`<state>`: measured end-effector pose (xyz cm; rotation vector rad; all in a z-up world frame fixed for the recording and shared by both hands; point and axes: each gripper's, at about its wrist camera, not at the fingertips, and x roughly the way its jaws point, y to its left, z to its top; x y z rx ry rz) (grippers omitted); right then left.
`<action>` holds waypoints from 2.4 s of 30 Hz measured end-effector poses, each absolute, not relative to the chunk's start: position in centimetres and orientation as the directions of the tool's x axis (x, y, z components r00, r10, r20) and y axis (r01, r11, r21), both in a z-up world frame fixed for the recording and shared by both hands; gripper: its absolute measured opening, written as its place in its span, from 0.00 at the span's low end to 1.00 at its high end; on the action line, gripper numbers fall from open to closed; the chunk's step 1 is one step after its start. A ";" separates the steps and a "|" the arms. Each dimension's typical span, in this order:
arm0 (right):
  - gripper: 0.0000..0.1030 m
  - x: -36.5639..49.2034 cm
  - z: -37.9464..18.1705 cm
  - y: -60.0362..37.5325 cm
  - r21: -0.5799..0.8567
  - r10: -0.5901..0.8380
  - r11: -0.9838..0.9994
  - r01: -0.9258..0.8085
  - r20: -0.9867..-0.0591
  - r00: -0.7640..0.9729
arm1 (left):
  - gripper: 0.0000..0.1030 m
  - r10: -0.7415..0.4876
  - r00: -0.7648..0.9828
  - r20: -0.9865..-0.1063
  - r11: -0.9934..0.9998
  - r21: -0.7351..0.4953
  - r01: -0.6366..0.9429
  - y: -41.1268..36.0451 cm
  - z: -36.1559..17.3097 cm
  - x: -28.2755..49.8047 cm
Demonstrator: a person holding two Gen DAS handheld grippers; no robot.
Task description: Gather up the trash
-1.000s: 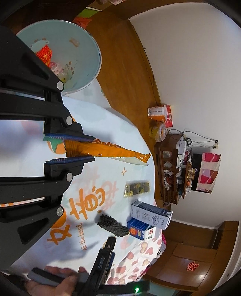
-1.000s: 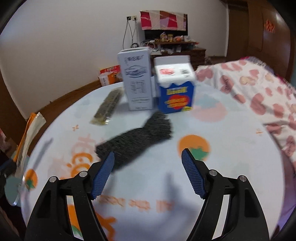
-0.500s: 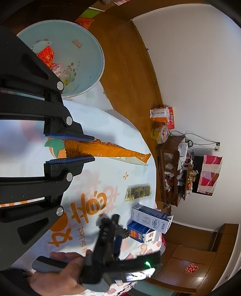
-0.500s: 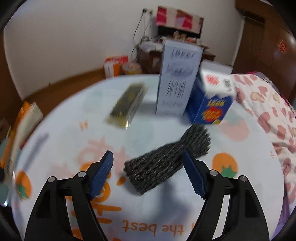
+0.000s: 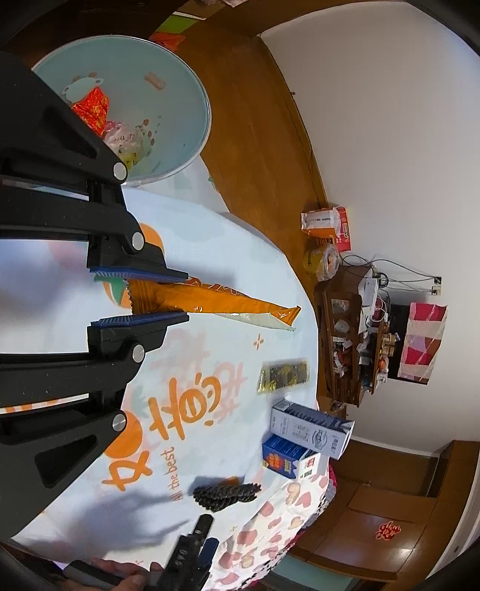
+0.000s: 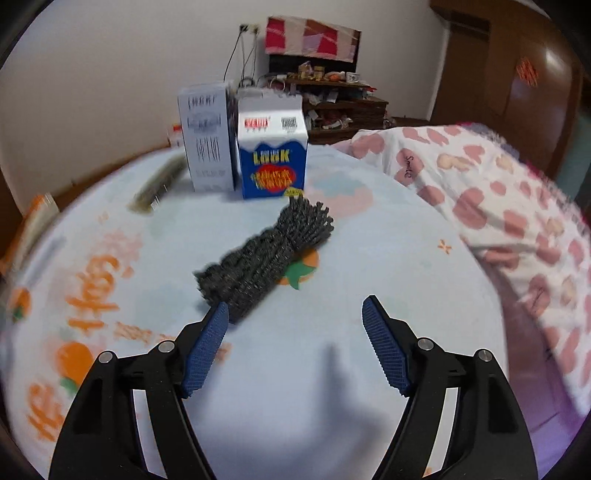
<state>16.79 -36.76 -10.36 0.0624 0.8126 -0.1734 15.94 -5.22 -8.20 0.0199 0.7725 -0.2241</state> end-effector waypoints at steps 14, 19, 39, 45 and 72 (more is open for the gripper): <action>0.29 22.2 -13.0 -35.9 0.285 0.079 0.933 0.219 -0.758 0.647 | 0.16 -0.185 0.687 -0.703 0.974 -0.037 0.224 -6.3 -8.2 15.7; 0.18 21.3 -11.6 -34.4 0.262 0.111 0.957 0.129 -0.735 0.669 | 0.16 -0.178 0.700 -0.692 0.976 -0.030 0.218 -5.8 -7.6 15.1; 0.17 17.9 -8.1 -19.6 0.123 0.272 0.960 -0.253 -0.640 0.719 | 0.16 -0.035 0.782 -0.623 0.999 0.006 0.049 2.4 -5.4 9.7; 0.17 17.6 -8.2 -16.4 0.105 0.315 0.940 -0.323 -0.628 0.712 | 0.16 0.006 0.787 -0.617 1.000 0.028 0.014 3.7 -5.8 8.8; 0.17 17.9 -8.7 -6.8 0.036 0.407 0.862 -0.505 -0.642 0.650 | 0.16 0.105 0.781 -0.615 0.993 0.029 -0.111 8.9 -6.9 6.5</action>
